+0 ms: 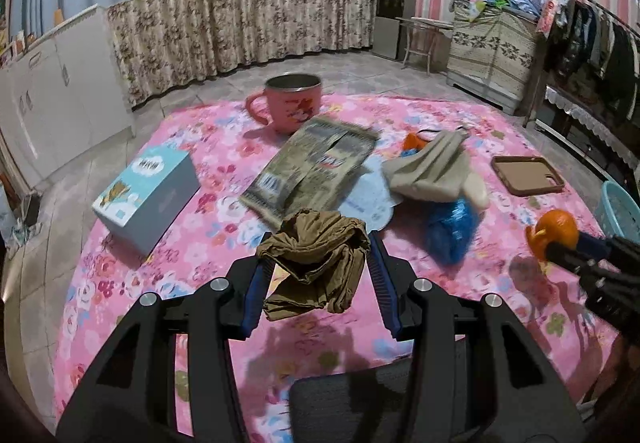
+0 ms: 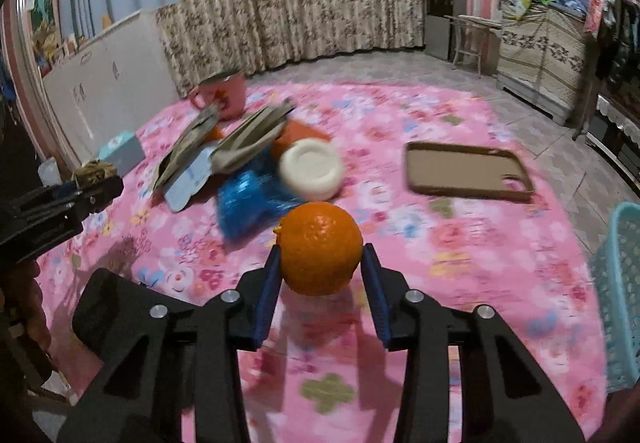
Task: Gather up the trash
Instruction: 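Grasp the orange with the right gripper and lift it, then carry the cloth and orange over the basket and release both inside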
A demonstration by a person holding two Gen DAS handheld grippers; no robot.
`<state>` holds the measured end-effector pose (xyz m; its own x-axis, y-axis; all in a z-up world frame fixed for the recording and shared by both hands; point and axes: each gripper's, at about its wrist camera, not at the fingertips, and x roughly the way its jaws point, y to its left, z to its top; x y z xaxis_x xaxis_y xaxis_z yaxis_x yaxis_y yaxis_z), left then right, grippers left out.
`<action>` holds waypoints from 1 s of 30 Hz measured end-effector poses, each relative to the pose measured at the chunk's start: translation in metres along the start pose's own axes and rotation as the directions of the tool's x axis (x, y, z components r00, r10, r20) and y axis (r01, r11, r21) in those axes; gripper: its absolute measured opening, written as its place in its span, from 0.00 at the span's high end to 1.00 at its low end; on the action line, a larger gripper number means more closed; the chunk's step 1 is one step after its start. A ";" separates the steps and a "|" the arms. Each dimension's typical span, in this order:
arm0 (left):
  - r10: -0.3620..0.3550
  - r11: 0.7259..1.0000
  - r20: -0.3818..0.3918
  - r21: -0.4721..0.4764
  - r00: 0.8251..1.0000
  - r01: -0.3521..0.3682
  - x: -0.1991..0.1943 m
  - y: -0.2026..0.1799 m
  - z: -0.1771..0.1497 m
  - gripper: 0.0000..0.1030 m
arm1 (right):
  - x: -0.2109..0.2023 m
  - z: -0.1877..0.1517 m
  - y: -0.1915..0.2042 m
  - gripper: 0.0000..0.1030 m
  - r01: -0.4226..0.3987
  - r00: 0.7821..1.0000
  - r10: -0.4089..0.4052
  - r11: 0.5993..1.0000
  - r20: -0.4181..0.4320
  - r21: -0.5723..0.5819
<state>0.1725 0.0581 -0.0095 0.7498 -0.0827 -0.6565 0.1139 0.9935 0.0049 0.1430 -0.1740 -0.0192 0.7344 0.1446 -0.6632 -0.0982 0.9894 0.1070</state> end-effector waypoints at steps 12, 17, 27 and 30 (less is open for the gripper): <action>-0.121 0.990 0.031 0.073 0.992 0.118 -0.014 -0.111 0.023 0.56 | -0.084 0.006 -0.114 0.61 0.149 0.979 -0.165 0.980 0.117 0.129; -0.193 0.977 0.033 0.104 0.981 0.189 -0.017 -0.168 0.025 0.56 | -0.112 -0.004 -0.155 0.61 0.225 0.959 -0.249 0.959 0.136 0.170; -0.327 0.923 0.058 0.233 0.943 0.306 -0.024 -0.281 0.030 0.56 | -0.146 -0.031 -0.232 0.61 0.355 0.908 -0.398 0.895 0.127 0.268; -0.367 0.902 0.057 0.266 0.928 0.340 -0.024 -0.308 0.031 0.56 | -0.148 -0.038 -0.253 0.61 0.367 0.902 -0.417 0.878 0.111 0.309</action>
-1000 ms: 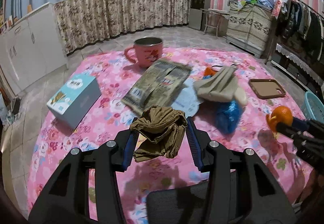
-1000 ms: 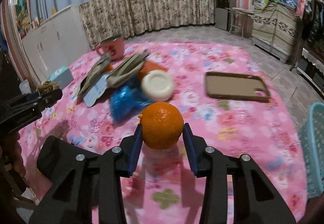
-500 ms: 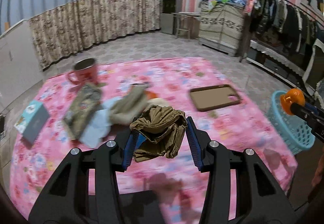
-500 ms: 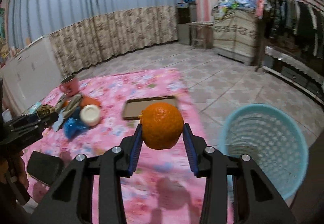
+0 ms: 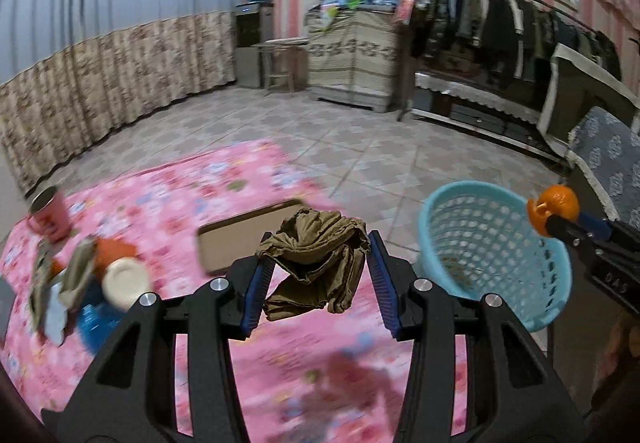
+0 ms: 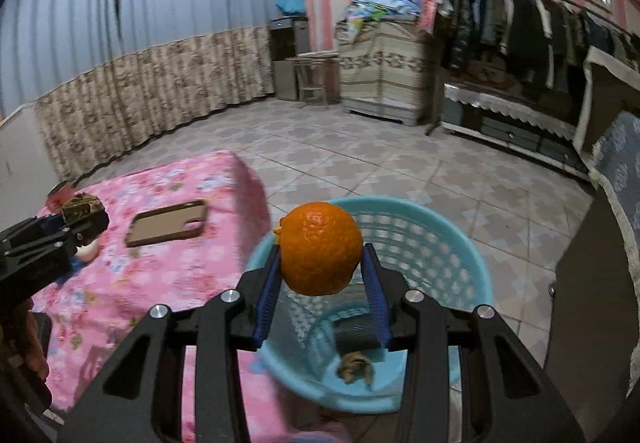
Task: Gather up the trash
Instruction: 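Carry the cloth and orange over the basket and release both inside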
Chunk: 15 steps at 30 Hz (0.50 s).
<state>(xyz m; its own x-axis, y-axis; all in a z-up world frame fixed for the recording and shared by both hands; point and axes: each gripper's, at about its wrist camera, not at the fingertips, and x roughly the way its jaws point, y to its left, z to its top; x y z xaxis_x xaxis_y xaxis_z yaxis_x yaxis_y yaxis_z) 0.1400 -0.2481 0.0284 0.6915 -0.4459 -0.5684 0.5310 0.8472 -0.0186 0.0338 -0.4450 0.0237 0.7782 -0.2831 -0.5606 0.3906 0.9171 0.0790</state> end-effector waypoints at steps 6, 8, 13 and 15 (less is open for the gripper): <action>-0.066 0.996 0.007 0.056 0.998 0.065 0.020 -0.046 0.009 0.56 | 0.012 -0.003 -0.032 0.61 0.050 0.999 -0.049 0.997 -0.012 0.058; -0.101 0.993 0.000 0.067 0.995 0.101 0.030 -0.064 0.010 0.56 | 0.017 -0.004 -0.039 0.61 0.059 0.998 -0.058 0.996 -0.017 0.068; -0.153 0.983 -0.034 0.098 0.988 0.155 0.051 -0.096 0.008 0.56 | 0.026 -0.006 -0.057 0.61 0.078 0.997 -0.076 0.992 -0.026 0.094; -0.161 0.981 -0.044 0.102 0.986 0.165 0.058 -0.104 0.007 0.56 | 0.029 -0.008 -0.062 0.61 0.091 0.996 -0.089 0.991 -0.030 0.093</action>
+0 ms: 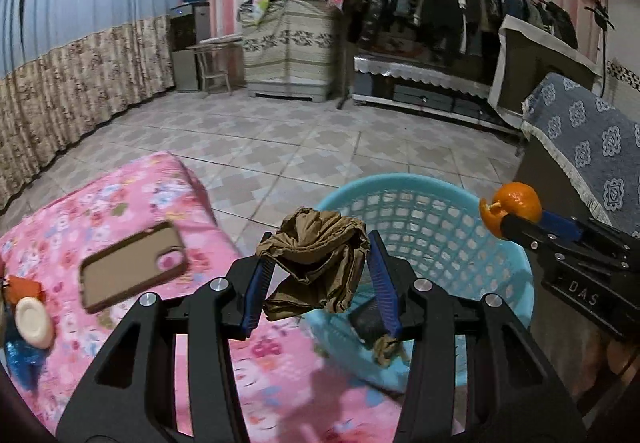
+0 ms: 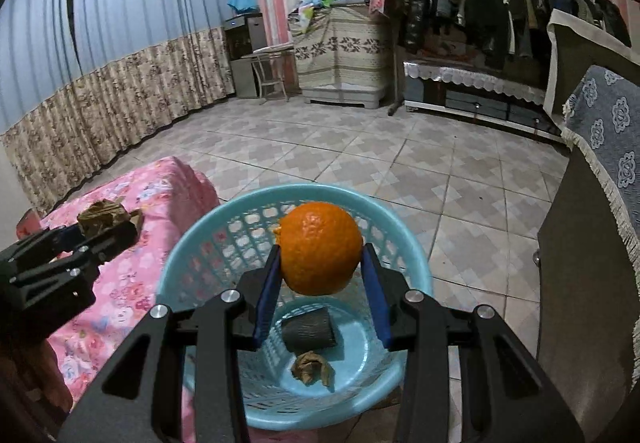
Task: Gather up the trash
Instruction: 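Carry the cloth and orange over the basket and release both inside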
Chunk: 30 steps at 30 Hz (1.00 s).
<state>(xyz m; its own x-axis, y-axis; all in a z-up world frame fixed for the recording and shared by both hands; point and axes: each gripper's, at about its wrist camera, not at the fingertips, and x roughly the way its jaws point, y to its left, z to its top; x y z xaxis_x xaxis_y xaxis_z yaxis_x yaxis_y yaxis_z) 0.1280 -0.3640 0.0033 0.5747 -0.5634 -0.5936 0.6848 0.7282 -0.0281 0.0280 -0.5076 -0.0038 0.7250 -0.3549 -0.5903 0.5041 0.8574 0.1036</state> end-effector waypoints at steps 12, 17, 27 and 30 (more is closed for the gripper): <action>-0.045 0.998 -0.026 -0.042 0.999 0.044 0.026 -0.014 0.009 0.29 | 0.010 -0.002 -0.019 0.61 0.025 0.999 -0.024 0.999 -0.022 0.030; 0.001 0.999 0.010 -0.047 1.000 0.000 0.012 -0.004 0.013 0.15 | 0.011 -0.004 -0.016 0.61 0.020 0.999 -0.019 1.000 -0.028 0.024; 0.100 0.995 0.064 -0.007 0.993 -0.100 -0.020 0.025 0.005 0.05 | 0.023 -0.013 0.004 0.61 -0.007 0.999 0.008 1.000 -0.049 0.009; 0.129 0.992 0.072 -0.014 0.989 -0.128 -0.032 0.034 0.000 0.05 | 0.025 -0.014 0.010 0.59 -0.011 0.999 0.012 1.000 -0.038 0.006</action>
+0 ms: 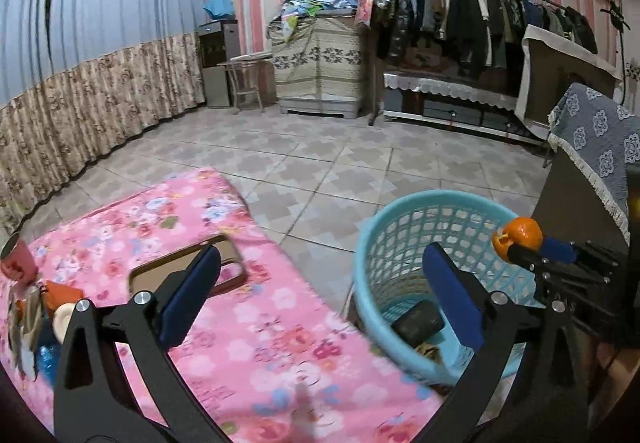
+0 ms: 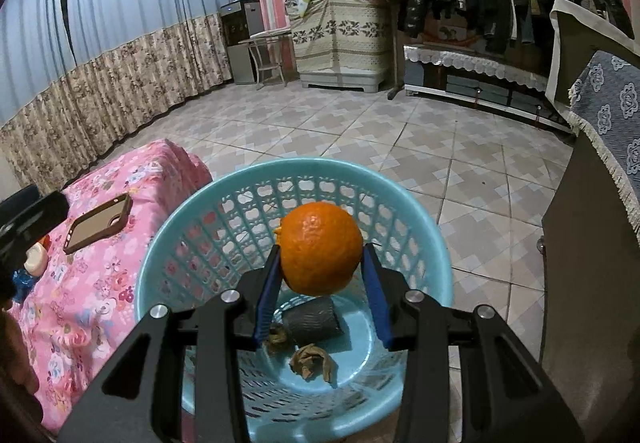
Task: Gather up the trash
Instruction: 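Carry the cloth and orange over the basket and release both inside, then move both tools back over the table toward the snack bag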
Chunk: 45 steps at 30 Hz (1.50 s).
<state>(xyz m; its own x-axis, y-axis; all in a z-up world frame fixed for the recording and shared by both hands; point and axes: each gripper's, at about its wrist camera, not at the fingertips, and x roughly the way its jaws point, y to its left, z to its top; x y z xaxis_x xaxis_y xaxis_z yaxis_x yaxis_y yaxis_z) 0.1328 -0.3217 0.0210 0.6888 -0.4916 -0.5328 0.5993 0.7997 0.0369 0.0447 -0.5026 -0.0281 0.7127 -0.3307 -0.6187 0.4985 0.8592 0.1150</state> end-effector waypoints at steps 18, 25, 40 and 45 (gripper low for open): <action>0.222 0.956 -0.030 -0.190 0.974 -0.224 -0.073 0.140 -0.049 0.05 | -0.039 -0.006 0.071 0.11 -0.035 0.993 0.043 0.997 0.114 -0.075; 0.325 0.909 -0.065 -0.252 0.943 -0.331 -0.115 0.222 -0.064 0.05 | -0.050 -0.007 0.137 0.11 -0.151 0.982 0.164 0.979 0.091 -0.135; 0.399 0.821 -0.217 -0.347 0.891 -0.453 -0.110 0.358 -0.106 0.05 | -0.040 -0.019 0.265 0.11 -0.279 0.957 0.291 0.910 -0.007 -0.307; 0.382 0.840 -0.249 -0.309 0.890 -0.447 -0.082 0.364 -0.109 0.05 | -0.030 -0.022 0.295 0.11 -0.296 0.953 0.301 0.898 -0.036 -0.325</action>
<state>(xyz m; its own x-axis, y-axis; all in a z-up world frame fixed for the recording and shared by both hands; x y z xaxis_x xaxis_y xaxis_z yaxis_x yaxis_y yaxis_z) 0.2501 0.0477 -0.0138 0.7404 -0.0461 -0.6705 0.0696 0.9975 0.0083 0.1599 -0.2312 0.0073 0.8112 -0.0427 -0.5832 0.0764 0.9965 0.0333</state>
